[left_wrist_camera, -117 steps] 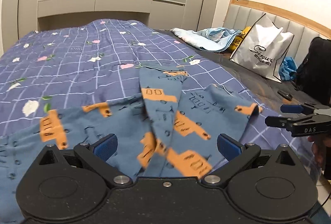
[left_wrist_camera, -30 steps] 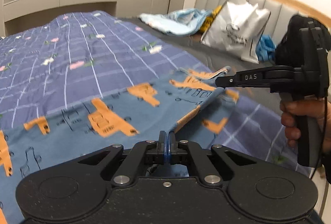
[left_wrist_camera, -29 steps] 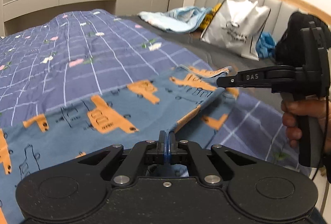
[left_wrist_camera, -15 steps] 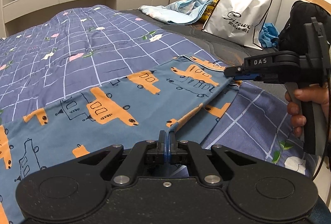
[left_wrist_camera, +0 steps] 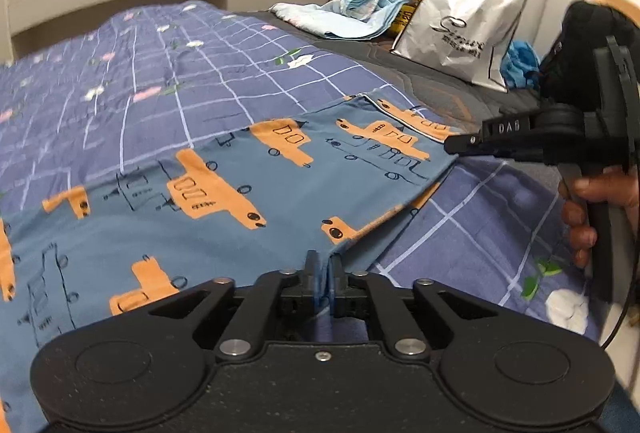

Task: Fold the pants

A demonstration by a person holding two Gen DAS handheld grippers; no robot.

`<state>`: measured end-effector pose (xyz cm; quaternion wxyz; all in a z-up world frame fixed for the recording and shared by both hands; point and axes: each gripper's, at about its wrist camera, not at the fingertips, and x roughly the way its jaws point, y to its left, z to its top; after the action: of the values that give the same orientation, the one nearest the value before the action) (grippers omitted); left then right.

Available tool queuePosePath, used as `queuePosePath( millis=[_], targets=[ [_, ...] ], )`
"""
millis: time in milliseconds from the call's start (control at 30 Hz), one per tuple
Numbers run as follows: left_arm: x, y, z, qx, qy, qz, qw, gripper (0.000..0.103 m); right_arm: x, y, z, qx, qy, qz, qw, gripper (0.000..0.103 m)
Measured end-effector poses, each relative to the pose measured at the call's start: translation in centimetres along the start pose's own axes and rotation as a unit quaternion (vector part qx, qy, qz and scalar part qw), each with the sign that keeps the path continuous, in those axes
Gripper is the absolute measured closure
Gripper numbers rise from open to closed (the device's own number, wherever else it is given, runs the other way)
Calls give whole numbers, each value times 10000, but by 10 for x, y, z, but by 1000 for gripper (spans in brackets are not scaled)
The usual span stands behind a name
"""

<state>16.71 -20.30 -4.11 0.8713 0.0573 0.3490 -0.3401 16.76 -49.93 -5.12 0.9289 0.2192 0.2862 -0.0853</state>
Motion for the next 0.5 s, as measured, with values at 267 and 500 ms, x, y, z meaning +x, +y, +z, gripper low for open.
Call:
queuePosePath(
  millis=[267,500],
  targets=[
    [-42,20,-4,-817,-336,154,9960,24,-21,24,-8,-667,-240,-346,9969,29],
    [-112,68,-34,-1408,-648,1530,9760,3,-25,82,-36,-1457,-159,-61,9892,4]
  ],
)
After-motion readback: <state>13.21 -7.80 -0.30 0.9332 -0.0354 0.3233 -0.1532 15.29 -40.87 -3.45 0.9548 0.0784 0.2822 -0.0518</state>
